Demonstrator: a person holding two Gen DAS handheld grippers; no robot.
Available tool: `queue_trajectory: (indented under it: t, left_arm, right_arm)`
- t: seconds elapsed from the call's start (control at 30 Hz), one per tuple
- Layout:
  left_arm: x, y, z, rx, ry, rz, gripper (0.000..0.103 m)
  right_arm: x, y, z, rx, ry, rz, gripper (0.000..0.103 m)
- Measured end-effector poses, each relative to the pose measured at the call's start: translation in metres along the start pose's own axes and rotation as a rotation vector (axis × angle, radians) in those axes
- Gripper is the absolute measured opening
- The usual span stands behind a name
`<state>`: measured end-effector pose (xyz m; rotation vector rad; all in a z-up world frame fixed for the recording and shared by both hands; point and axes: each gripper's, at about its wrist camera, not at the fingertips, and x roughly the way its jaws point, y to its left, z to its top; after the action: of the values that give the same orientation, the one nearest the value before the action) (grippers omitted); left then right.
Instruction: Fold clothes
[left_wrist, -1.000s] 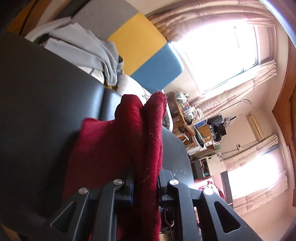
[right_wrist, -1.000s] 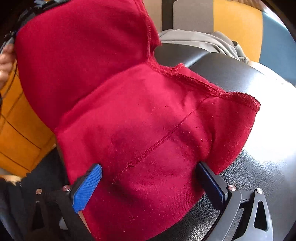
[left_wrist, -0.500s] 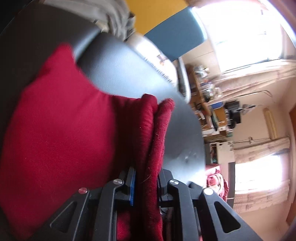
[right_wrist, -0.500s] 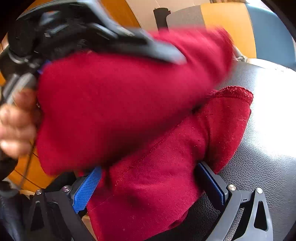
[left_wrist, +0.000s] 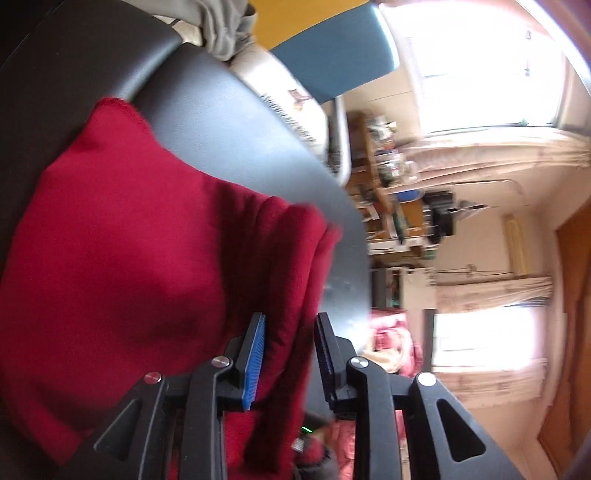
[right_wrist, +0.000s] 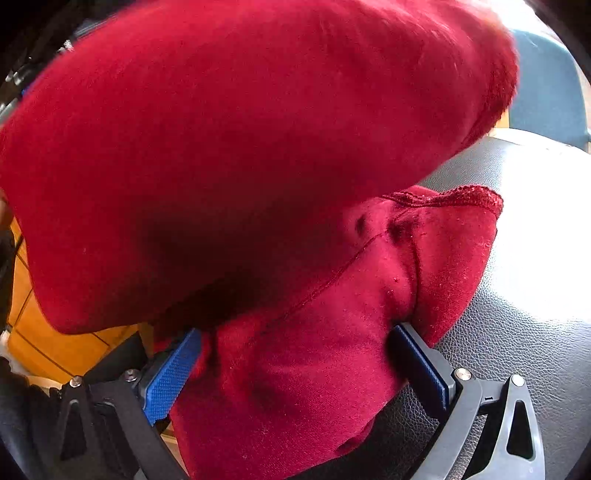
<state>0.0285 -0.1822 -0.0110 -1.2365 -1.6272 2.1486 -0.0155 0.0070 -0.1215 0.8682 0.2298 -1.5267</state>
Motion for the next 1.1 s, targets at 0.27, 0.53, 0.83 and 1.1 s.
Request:
queue_trajectory:
  t: [0.27, 0.53, 0.83, 1.1]
  left_arm:
    - [-0.009, 0.001, 0.011, 0.030, -0.043, -0.020, 0.025]
    - [-0.081, 0.076, 0.005, 0.069, -0.250, 0.059, 0.025]
    - [-0.072, 0.098, -0.030, 0.190, -0.226, 0.008, 0.025]
    - [-0.045, 0.090, -0.054, 0.380, -0.129, -0.028, 0.025]
  right_arm:
    - [-0.002, 0.013, -0.002, -0.015, 0.033, -0.065, 0.103]
    - [-0.049, -0.012, -0.003, 0.229, -0.033, 0.186, 0.103]
    - [-0.033, -0.033, -0.018, 0.628, -0.296, 0.410, 0.103]
    - [-0.004, -0.022, 0.017, 0.597, -0.173, 0.170, 0.103]
